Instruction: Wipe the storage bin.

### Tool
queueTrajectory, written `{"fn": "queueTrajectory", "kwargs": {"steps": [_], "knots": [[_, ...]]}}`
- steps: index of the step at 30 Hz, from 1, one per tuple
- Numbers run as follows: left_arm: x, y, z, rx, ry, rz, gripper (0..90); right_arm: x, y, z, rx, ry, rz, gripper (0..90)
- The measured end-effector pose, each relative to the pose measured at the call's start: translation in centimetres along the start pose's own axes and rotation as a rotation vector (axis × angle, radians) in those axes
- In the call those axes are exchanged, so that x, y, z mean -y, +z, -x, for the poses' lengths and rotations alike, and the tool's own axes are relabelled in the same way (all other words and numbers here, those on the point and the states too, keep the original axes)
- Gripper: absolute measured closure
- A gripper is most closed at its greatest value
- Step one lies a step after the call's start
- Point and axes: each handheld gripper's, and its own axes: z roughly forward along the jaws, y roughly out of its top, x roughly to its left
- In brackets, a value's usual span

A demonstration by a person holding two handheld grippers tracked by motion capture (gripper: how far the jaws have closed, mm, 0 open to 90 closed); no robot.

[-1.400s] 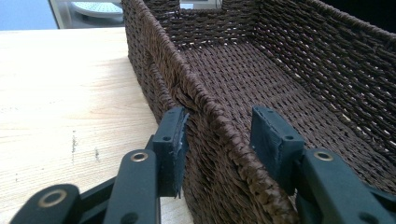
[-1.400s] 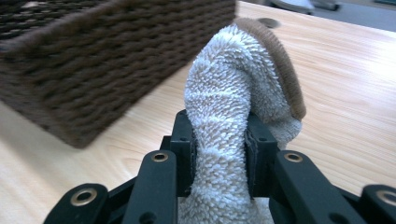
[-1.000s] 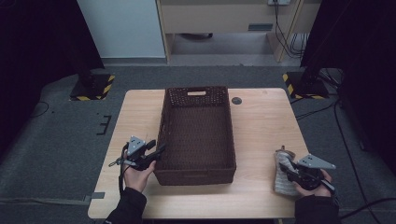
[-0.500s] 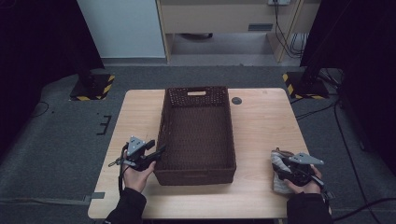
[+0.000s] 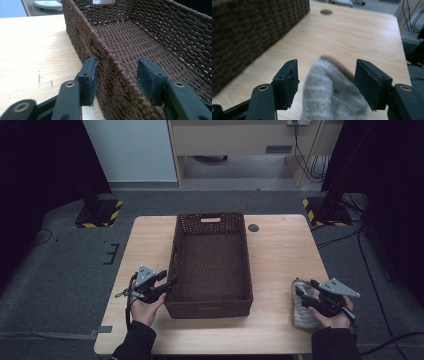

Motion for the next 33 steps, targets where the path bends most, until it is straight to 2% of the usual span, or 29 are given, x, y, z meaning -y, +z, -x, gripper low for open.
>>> {"fn": "queueTrajectory", "kwargs": {"steps": [2, 6, 14, 22, 24, 31, 33], "knots": [[0.0, 0.0, 0.2, 0.010, 0.005, -0.007, 57.3, -0.5, -0.3, -0.3, -0.012, -0.002, 0.022, 38.0], [0.0, -0.2, 0.5, -0.003, 0.021, -0.019, 59.4, -1.4, -0.5, -1.3, -0.046, -0.009, 0.049, 39.7], [0.3, -0.6, 0.8, 0.011, -0.004, -0.024, 60.0, -3.3, -0.1, -4.2, -0.134, -0.033, 0.080, 43.8], [0.7, -1.1, 2.0, 0.008, 0.006, -0.030, 57.7, -4.7, 1.2, -7.1, -0.197, -0.071, 0.072, 45.3], [0.8, -1.2, 2.2, 0.008, 0.001, -0.029, 57.2, -4.9, 1.5, -7.6, -0.219, -0.057, 0.070, 45.3], [1.0, -1.5, 3.0, 0.011, 0.000, -0.026, 54.9, -5.5, 2.8, -9.1, -0.231, -0.067, 0.055, 45.7], [0.9, -1.5, 3.0, 0.016, 0.015, -0.026, 53.0, -5.6, 3.3, -9.6, -0.231, -0.063, 0.048, 47.0]]}}
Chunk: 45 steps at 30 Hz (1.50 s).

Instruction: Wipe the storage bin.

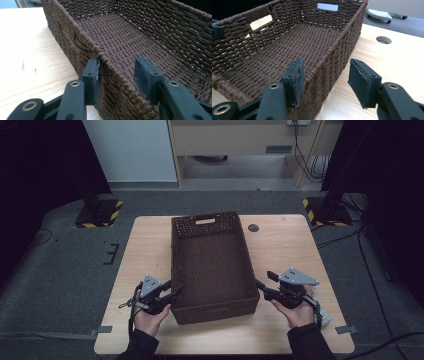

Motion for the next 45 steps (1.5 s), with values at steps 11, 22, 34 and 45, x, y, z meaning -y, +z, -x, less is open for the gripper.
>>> {"fn": "queueTrajectory", "kwargs": {"steps": [11, 22, 34, 45], "knots": [[-1.8, 0.2, -1.6, -0.026, 0.025, 0.032, 39.3, 0.2, 2.4, -0.7, -0.028, -0.005, -0.054, 58.9], [-2.3, 2.5, -2.8, 0.030, 0.015, 0.030, 40.2, -0.1, 3.4, 0.4, -0.012, 0.019, -0.057, 67.8], [-1.7, 1.9, -1.0, 0.008, 0.015, 0.043, 51.0, 0.2, 2.1, 0.4, 0.030, 0.021, -0.061, 59.0], [-2.8, 1.3, -1.2, 0.018, 0.055, 0.064, 43.6, 0.6, 3.0, 1.8, 0.051, 0.005, -0.097, 75.2]]}}
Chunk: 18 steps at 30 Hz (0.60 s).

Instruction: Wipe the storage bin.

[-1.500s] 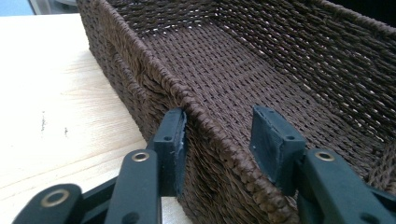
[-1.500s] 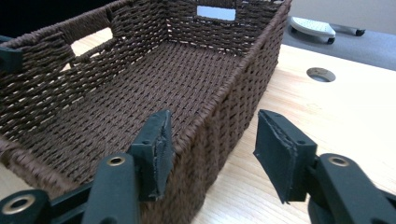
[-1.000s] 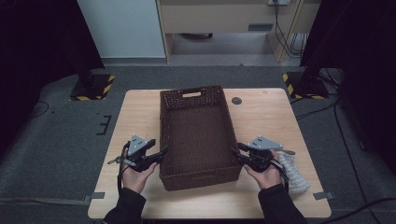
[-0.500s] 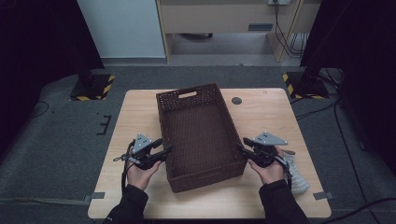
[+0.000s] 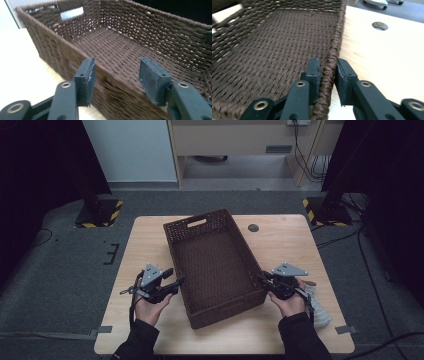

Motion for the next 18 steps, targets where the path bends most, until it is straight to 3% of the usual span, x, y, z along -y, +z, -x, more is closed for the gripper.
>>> {"fn": "queueTrajectory", "kwargs": {"steps": [6, 12, 18], "knots": [[0.3, 1.2, 0.4, 0.026, 0.011, -0.025, 43.2, -0.3, 0.3, 1.3, 0.046, 0.006, -0.003, 73.2], [0.4, 1.1, 0.8, 0.013, 0.014, -0.023, 44.5, -0.5, -1.3, 1.3, 0.056, 0.025, 0.040, 68.1], [-0.1, 0.7, 0.4, 0.017, 0.007, -0.018, 41.8, -0.1, -1.0, 1.4, 0.030, 0.052, 0.020, 76.4]]}}
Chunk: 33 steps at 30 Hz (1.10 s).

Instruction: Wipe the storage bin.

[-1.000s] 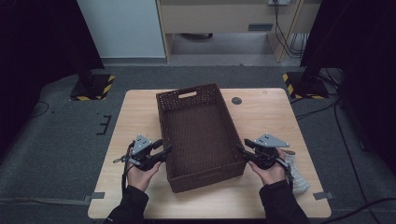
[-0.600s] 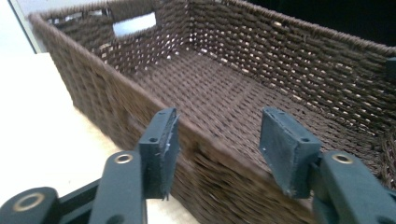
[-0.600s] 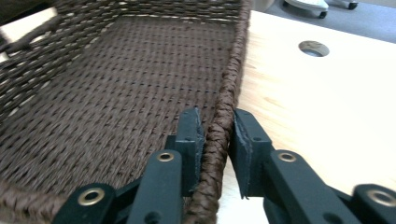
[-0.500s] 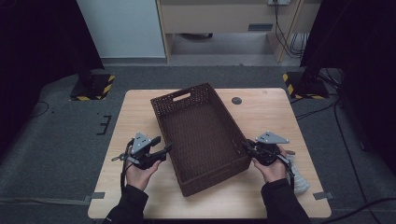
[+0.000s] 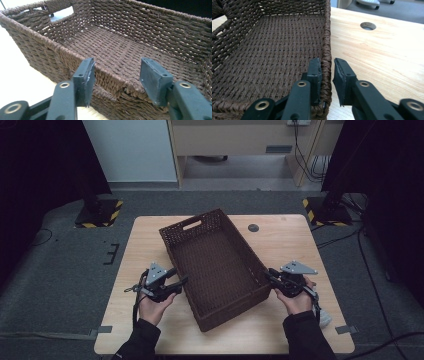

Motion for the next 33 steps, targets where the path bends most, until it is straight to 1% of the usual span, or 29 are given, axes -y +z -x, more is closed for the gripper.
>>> {"fn": "queueTrajectory", "kwargs": {"steps": [1, 2, 5, 8, 11, 13, 16, 18, 20, 24, 28, 29, 30, 31, 33], "knots": [[-0.1, -0.2, -0.2, -0.006, -0.003, 0.008, 40.3, -0.1, 0.0, 0.0, -0.002, -0.006, -0.008, 77.4], [-0.3, -0.3, -0.5, -0.013, -0.004, 0.014, 39.5, -0.1, 0.1, 0.1, 0.007, -0.013, -0.007, 78.3], [-0.4, -0.7, -1.2, -0.032, -0.014, 0.029, 37.6, -0.2, 0.4, 0.7, 0.015, -0.007, -0.003, 77.7], [-0.4, -0.7, -1.7, -0.045, -0.018, 0.028, 36.7, -0.4, 0.7, 1.3, 0.030, -0.004, 0.001, 74.5], [-0.6, -0.6, -2.2, -0.050, -0.024, 0.032, 36.4, -0.4, 0.8, 1.6, 0.060, -0.003, 0.006, 70.0], [-0.7, -0.6, -2.6, -0.060, -0.029, 0.037, 35.8, -0.5, 0.7, 1.4, 0.061, -0.020, 0.014, 70.5], [-1.1, -0.6, -3.3, -0.078, -0.035, 0.040, 35.1, -0.5, 0.6, 1.3, 0.055, -0.031, 0.013, 71.6], [-1.4, -0.4, -3.8, -0.090, -0.039, 0.039, 34.7, -0.5, 0.7, 1.4, 0.056, -0.028, 0.007, 72.4], [-1.6, -0.3, -4.3, -0.100, -0.046, 0.042, 34.3, -0.5, 0.8, 1.7, 0.049, -0.009, 0.009, 72.1], [-1.8, 0.0, -5.4, -0.118, -0.057, 0.038, 33.2, -0.5, 1.4, 2.4, 0.068, -0.009, 0.023, 72.2], [-1.9, 0.3, -6.3, -0.138, -0.073, 0.036, 32.7, -0.6, 2.2, 2.9, 0.103, -0.008, 0.025, 67.3], [-1.9, 0.3, -6.5, -0.144, -0.072, 0.030, 32.6, -0.7, 2.3, 2.9, 0.109, -0.004, 0.024, 66.4], [-1.8, 0.4, -6.8, -0.148, -0.075, 0.030, 32.5, -0.8, 2.2, 2.9, 0.115, -0.012, 0.023, 65.6], [-1.8, 0.5, -7.0, -0.153, -0.078, 0.029, 32.4, -0.8, 2.1, 2.8, 0.114, -0.017, 0.025, 64.2], [-1.7, 0.7, -7.5, -0.160, -0.088, 0.026, 32.3, -0.9, 1.7, 2.7, 0.098, -0.004, 0.037, 61.3]]}}
